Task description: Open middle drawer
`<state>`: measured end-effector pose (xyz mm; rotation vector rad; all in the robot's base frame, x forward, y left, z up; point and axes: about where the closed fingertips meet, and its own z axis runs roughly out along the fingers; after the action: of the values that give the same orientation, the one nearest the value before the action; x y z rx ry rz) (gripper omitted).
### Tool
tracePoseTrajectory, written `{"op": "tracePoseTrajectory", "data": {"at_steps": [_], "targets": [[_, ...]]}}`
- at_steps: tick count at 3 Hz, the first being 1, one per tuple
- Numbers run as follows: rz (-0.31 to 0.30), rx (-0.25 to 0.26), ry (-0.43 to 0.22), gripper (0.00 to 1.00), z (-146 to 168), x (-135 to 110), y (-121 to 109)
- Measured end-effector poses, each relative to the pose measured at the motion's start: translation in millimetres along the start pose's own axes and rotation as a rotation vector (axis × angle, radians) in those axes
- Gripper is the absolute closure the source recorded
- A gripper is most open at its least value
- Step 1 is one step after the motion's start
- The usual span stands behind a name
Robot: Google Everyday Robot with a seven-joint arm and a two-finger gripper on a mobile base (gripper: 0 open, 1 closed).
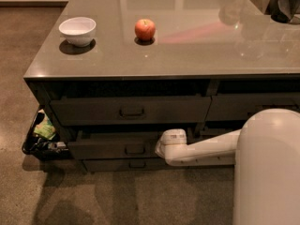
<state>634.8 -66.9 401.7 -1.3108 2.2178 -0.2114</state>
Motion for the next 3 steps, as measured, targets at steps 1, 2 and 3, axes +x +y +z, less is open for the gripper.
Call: {"op": "tracePoseTrajectory", "data": {"at_steps": [1,2,3], "targets": [[0.003,-0.006,0.005,1.00,-4.0,3.4,4.4],[0.003,-0.006,0.005,1.00,-4.0,3.4,4.4],[0.009,-0.010,0.008,1.00,-8.2,5.8,10.6]]}}
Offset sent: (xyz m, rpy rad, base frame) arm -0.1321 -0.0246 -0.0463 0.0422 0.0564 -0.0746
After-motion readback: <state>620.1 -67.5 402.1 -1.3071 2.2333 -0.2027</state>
